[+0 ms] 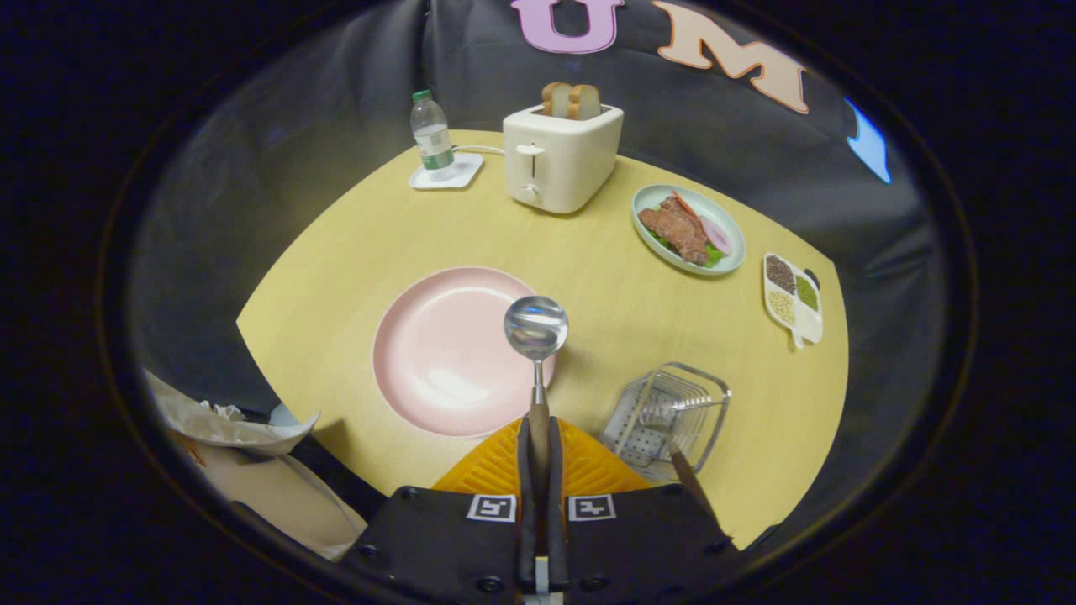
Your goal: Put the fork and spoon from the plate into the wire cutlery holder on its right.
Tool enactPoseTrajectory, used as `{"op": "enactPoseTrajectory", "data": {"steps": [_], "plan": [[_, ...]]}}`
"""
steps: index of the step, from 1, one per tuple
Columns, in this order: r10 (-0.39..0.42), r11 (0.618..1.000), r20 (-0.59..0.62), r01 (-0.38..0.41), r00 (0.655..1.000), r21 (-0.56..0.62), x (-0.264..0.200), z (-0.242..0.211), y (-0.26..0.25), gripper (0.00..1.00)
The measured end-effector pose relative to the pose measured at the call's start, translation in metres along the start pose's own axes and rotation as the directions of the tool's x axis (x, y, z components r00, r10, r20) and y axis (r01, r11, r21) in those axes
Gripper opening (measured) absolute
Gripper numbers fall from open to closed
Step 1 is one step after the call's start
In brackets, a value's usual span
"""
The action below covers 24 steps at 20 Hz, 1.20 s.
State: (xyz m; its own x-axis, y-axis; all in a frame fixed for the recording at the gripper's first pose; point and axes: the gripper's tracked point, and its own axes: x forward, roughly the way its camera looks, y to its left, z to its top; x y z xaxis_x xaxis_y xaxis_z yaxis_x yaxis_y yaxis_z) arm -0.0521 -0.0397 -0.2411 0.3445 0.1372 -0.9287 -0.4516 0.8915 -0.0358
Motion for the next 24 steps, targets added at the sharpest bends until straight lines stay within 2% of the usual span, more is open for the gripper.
{"op": "enactPoseTrajectory", "data": {"steps": [4, 9, 14, 24], "plan": [[0.004, 1.0, -0.052, -0.004, 0.999, 0.005, -0.014, -0.008, -0.026, 0.08], [-0.018, 0.998, -0.12, 0.01, 0.993, -0.07, -0.03, -0.019, -0.056, 0.08], [-0.019, 0.996, -0.174, 0.004, 0.985, -0.088, -0.04, -0.025, -0.077, 0.08], [-0.018, 0.991, -0.331, -0.027, 0.944, -0.131, -0.036, -0.039, -0.104, 0.09]]}}
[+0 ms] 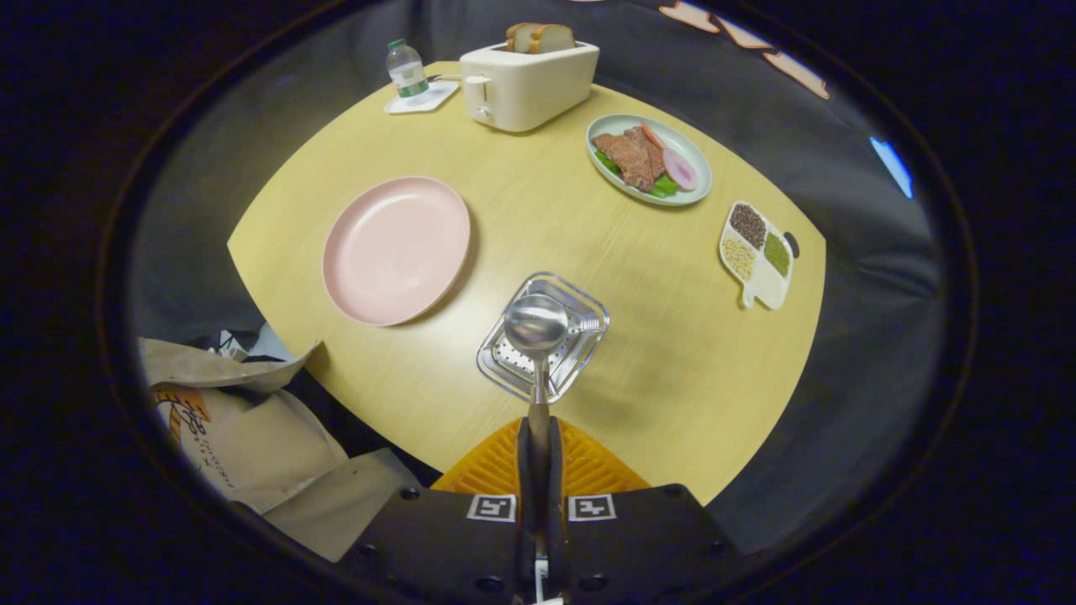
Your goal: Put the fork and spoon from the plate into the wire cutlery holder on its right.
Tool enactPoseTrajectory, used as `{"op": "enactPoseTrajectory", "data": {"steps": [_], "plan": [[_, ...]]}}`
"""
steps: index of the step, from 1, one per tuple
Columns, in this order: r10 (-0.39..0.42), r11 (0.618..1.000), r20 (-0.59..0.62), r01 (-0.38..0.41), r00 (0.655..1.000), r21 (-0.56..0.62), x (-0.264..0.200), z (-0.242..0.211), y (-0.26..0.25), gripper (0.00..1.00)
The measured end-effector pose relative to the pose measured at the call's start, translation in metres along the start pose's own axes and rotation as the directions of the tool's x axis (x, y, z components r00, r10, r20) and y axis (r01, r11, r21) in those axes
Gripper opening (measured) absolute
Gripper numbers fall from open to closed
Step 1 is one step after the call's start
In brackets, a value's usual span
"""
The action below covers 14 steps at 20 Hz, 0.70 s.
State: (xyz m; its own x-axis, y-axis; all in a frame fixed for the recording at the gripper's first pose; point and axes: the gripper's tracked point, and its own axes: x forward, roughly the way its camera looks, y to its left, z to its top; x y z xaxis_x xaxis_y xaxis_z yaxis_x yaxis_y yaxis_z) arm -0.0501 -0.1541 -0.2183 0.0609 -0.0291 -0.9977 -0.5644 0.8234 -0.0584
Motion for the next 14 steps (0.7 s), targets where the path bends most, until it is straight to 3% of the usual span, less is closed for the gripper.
{"op": "enactPoseTrajectory", "data": {"steps": [7, 14], "plan": [[0.019, 0.999, 0.044, -0.021, 0.999, 0.047, 0.0, 0.019, -0.001, 0.2], [-0.012, 0.992, 0.217, -0.015, 0.976, 0.122, -0.021, 0.031, 0.008, 0.76]]}}
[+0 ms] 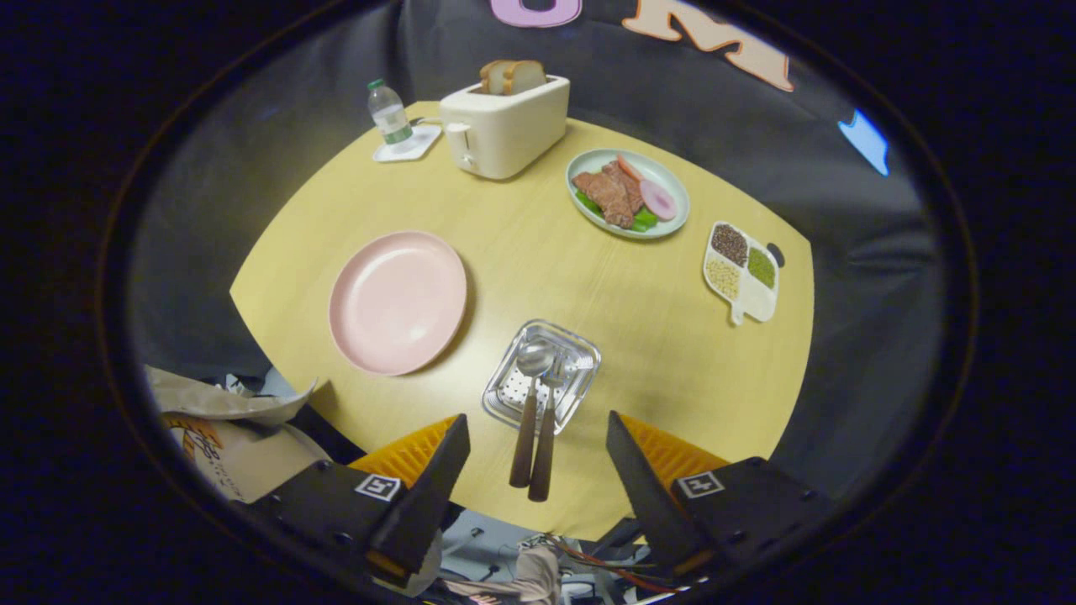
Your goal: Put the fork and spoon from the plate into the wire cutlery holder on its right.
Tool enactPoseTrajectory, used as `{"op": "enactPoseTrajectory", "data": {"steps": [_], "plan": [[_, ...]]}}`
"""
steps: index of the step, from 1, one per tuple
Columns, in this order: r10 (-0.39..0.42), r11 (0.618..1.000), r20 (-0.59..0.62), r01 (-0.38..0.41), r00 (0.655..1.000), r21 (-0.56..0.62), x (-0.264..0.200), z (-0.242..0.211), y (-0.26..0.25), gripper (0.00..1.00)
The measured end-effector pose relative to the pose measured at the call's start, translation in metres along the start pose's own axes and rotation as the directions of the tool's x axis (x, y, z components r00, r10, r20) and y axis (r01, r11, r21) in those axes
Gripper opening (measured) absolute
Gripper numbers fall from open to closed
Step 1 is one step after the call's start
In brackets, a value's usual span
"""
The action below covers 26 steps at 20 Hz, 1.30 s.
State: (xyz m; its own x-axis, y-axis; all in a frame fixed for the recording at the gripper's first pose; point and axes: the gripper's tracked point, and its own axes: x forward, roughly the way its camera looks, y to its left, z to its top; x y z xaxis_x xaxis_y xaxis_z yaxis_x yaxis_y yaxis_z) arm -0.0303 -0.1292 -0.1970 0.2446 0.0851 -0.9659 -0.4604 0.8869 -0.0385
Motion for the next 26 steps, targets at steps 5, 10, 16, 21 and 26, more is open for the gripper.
{"op": "enactPoseTrajectory", "data": {"steps": [5, 10, 16, 21, 26], "plan": [[-0.025, 0.992, 0.238, -0.006, 0.971, 0.129, -0.029, 0.016, 0.022, 1.0], [-0.117, 0.961, 0.453, -0.015, 0.884, 0.277, -0.065, 0.021, 0.031, 1.0], [-0.289, 0.927, 0.642, 0.039, 0.71, 0.374, -0.11, 0.019, 0.026, 1.0], [-0.397, 0.91, 0.75, 0.118, 0.529, 0.399, -0.134, 0.022, 0.032, 1.0], [-0.453, 0.891, 0.803, 0.184, 0.387, 0.414, -0.158, 0.03, 0.049, 1.0]]}}
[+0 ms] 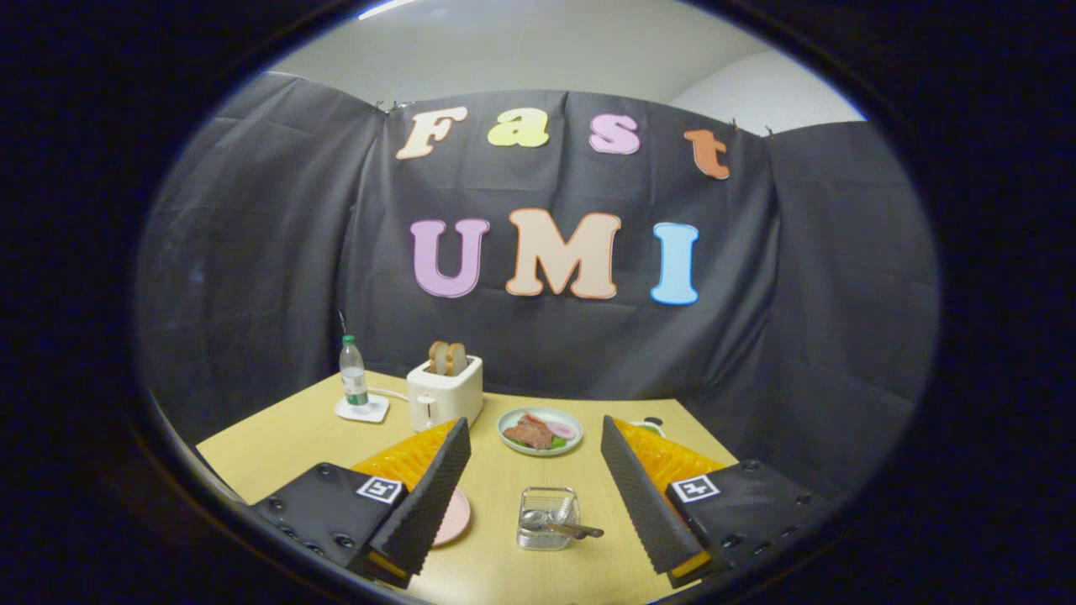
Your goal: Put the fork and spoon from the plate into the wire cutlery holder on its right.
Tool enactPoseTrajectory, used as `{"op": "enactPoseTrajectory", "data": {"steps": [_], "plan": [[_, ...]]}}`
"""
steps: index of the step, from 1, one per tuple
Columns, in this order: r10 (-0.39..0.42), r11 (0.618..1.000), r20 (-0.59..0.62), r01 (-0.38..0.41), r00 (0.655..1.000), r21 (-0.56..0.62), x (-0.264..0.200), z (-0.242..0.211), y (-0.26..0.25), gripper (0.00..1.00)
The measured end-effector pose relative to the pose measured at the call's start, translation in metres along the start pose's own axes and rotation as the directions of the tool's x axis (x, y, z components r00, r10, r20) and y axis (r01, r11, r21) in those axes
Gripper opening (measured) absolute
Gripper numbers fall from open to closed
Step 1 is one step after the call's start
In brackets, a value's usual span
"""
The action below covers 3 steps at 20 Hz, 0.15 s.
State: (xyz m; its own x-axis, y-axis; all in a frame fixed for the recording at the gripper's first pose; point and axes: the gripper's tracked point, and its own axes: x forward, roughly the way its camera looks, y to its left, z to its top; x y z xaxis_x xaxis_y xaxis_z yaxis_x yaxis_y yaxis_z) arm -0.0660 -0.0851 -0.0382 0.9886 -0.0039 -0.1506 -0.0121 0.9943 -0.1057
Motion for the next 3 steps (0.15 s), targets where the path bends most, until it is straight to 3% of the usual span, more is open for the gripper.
{"op": "enactPoseTrajectory", "data": {"steps": [3], "plan": [[-0.006, 0.999, 0.015, 0.005, 1.0, 0.032, 0.0005, 0.0011, 0.0097, 1.0]]}}
